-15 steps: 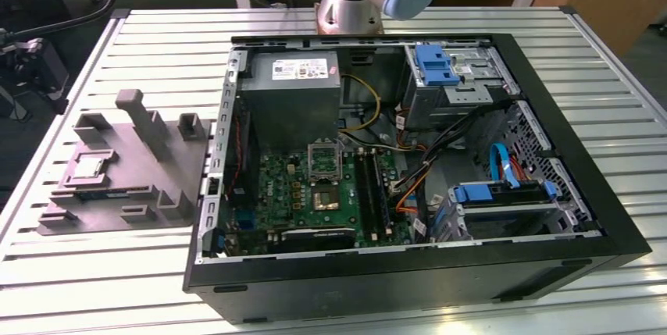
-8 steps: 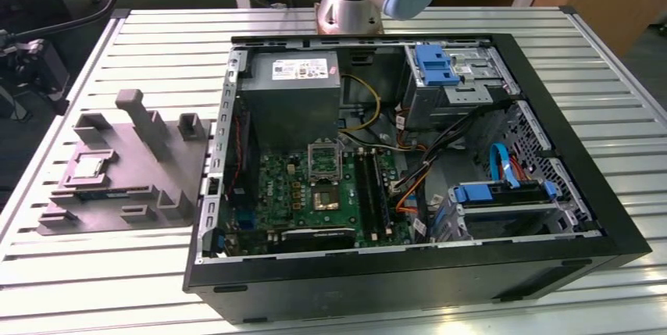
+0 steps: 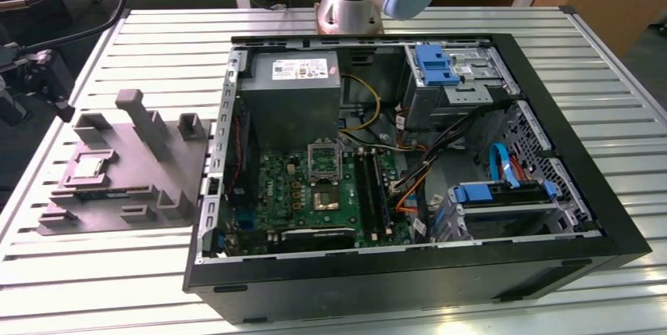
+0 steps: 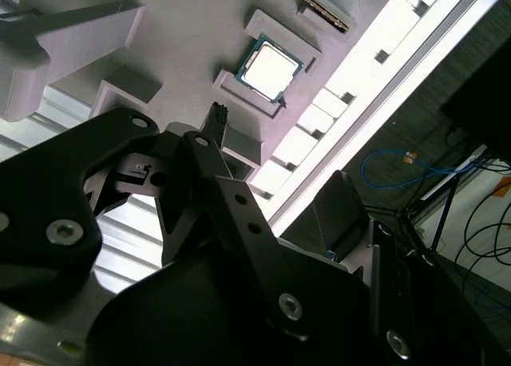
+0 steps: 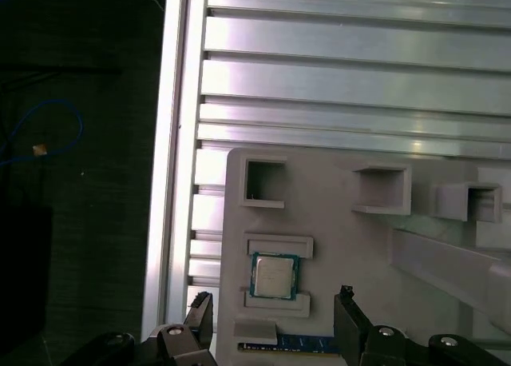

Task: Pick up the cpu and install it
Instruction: 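Pick up the cpu and move it towards the insertion slot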

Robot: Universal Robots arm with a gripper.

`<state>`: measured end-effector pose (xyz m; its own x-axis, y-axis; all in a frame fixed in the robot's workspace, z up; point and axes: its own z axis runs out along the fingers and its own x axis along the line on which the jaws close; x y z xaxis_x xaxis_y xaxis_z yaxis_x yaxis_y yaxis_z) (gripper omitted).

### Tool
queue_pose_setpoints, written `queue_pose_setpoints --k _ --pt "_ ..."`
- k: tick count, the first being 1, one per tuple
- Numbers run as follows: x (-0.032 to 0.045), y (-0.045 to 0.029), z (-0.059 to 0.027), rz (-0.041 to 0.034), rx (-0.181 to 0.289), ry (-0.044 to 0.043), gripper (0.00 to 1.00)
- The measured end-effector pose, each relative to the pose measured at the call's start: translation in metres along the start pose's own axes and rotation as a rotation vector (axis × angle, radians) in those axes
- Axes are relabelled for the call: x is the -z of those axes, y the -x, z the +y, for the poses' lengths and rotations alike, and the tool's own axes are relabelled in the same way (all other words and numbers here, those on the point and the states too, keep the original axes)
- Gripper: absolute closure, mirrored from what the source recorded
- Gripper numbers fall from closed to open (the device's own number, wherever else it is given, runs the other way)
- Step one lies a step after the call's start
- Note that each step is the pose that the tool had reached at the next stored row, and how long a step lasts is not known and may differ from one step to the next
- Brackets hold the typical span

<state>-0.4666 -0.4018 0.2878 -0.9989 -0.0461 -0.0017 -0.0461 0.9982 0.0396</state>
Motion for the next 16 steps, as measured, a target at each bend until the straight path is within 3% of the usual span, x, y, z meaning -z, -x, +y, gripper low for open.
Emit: queue_pose_setpoints --k 16 --pt "-0.0058 0.0002 -0.0023 -0.0003 0.0 0.0 0.29"
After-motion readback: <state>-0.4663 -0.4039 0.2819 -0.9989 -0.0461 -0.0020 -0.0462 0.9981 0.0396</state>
